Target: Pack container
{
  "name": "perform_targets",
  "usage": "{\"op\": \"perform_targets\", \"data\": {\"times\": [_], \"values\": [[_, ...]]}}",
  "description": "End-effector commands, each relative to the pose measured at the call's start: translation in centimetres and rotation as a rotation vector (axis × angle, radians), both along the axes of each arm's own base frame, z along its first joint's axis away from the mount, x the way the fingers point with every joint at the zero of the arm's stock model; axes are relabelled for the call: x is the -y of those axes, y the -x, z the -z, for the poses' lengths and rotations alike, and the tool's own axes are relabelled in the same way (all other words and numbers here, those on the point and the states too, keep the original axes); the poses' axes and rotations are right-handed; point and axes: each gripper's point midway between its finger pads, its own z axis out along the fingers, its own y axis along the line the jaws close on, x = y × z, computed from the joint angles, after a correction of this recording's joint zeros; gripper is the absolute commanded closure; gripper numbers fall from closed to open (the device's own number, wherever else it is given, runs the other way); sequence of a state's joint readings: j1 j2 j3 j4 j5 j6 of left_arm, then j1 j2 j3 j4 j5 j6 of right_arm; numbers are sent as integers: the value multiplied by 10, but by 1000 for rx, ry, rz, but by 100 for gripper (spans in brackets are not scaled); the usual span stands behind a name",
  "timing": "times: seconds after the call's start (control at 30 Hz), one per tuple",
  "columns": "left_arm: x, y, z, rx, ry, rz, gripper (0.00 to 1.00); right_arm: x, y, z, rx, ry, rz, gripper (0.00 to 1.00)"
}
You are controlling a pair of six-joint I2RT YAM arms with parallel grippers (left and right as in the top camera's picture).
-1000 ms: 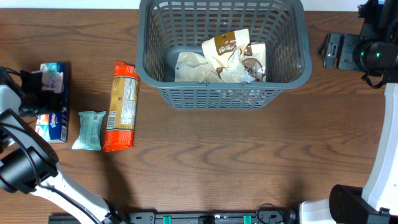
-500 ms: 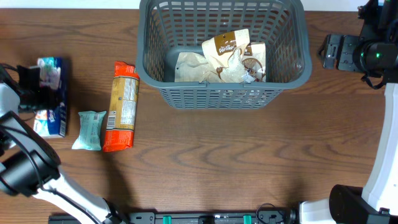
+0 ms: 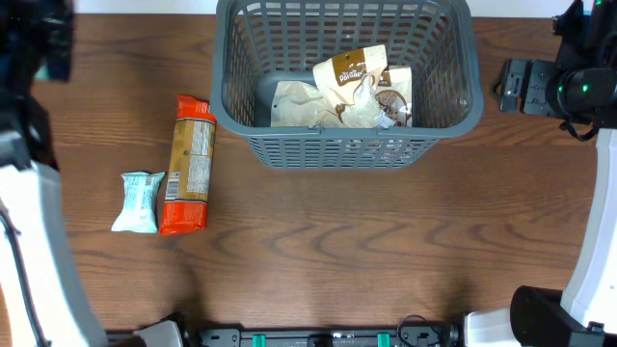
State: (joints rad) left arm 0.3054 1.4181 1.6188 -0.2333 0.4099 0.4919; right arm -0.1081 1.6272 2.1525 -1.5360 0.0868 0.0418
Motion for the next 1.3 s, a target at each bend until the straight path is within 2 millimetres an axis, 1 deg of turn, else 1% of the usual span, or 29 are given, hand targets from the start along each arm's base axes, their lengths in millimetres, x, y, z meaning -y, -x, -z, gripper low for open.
{"op": "perform_targets", "data": {"times": [0.0,0.07,0.13,0.27,0.33,0.47,0.57,0.6,0.7,0.8,0.87,1.0,1.03,1.13,1.17,1.2,1.27], "values": [[74,0,-8,32,30,276,94,0,2,-3,6,2,11,1],[107,0,-6,32,19,389,94,-1,2,-3,3,1,11,1],[141,-1,3,14,22,499,94,-1,3,-2,-1,1,11,1],[194,-1,25,-34,38,683,94,-1,5,-1,-10,0,11,1],[217,-1,37,-59,45,758,94,-1,6,-1,-14,0,11,1],[256,4,55,-89,38,879,94,-1,7,0,-18,0,11,1],[282,15,63,-92,17,976,94,-3,8,1,-26,-11,6,1],[292,22,63,-92,19,1022,94,-4,9,2,-29,-18,1,1],[311,40,69,-102,-3,1119,94,-6,11,3,-38,-28,2,1],[319,53,87,-153,-42,1160,94,-6,12,4,-41,-32,7,1],[318,57,102,-202,-66,1169,94,-6,12,4,-44,-32,7,1],[306,51,136,-330,-124,1082,94,-7,12,4,-44,-34,6,1],[304,50,141,-349,-132,1071,94,-7,12,4,-43,-37,5,1],[301,48,149,-384,-137,1048,94,-9,12,4,-42,-45,-1,1],[301,47,150,-387,-140,1042,92,-9,12,4,-42,-47,-2,1],[300,46,151,-388,-142,1037,74,-9,12,4,-42,-47,-3,1],[300,46,150,-385,-143,1036,31,-10,13,5,-46,-48,-3,1]]}}
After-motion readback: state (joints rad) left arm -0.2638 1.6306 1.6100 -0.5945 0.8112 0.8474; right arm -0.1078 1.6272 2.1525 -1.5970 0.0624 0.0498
